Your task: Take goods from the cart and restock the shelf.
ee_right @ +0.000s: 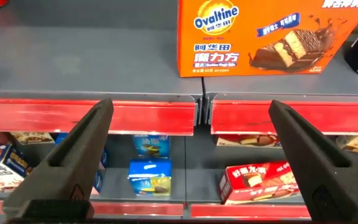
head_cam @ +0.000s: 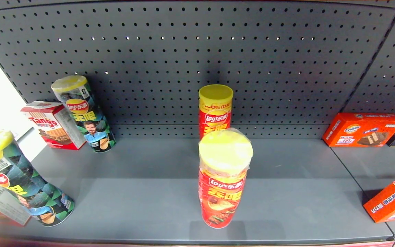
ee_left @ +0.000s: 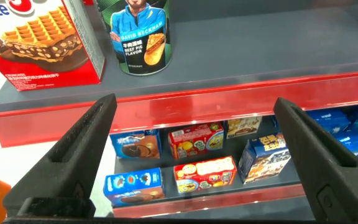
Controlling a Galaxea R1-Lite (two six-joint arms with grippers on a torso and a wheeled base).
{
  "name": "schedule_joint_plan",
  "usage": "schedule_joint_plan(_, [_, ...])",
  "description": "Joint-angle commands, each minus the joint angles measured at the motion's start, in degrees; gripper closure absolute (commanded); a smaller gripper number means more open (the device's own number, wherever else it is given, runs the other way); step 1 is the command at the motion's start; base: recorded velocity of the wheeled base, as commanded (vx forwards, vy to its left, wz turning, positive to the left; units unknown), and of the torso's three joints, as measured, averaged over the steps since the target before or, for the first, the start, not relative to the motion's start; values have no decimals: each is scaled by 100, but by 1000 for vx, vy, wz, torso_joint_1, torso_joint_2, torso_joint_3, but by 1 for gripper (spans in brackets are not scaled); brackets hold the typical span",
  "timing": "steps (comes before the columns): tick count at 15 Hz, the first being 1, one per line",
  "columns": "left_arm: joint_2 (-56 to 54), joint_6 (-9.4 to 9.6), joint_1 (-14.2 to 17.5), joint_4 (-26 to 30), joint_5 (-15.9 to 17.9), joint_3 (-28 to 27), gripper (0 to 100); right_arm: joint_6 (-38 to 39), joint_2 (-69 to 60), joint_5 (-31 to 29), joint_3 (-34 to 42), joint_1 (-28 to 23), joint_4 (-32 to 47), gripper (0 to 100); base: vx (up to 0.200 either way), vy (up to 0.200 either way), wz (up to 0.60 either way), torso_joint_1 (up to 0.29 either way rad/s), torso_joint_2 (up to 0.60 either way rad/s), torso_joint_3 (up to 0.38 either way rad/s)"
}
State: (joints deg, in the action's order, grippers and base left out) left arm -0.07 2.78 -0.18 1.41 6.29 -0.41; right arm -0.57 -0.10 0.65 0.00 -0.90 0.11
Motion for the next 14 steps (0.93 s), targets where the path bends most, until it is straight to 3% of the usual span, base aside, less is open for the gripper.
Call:
schedule_joint_plan(1, [7,-5,1,-1,-5,-2,0,5,10,-3,0,2,-2,0,0,0,0,0,0,0])
schedule_joint_plan(14, [7,-23,1,-1,-5,-2,0,-4,10,-3,0,11,7,0,0,0,0,0,0,0])
